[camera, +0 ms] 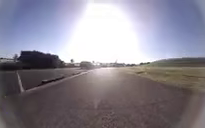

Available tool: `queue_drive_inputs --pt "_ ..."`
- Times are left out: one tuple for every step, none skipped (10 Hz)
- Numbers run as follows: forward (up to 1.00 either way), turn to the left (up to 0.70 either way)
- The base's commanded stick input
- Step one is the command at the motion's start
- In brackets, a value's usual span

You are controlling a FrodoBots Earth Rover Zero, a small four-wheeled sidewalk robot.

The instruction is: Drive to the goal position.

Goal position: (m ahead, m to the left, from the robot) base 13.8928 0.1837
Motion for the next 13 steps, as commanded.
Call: queue_drive_inputs --pt "0.7 0.0" --pt "0.7 0.0" --pt "0.7 0.0" --pt "0.7 0.0" --pt "0.7 0.0" --pt "0.7 0.0" --pt "0.7 0.0" --pt "0.7 0.0" --pt "0.7 0.0" --pt "0.7 0.0" --pt "0.7 -0.17" --pt "0.7 -0.35" --pt "0.7 -0.35"
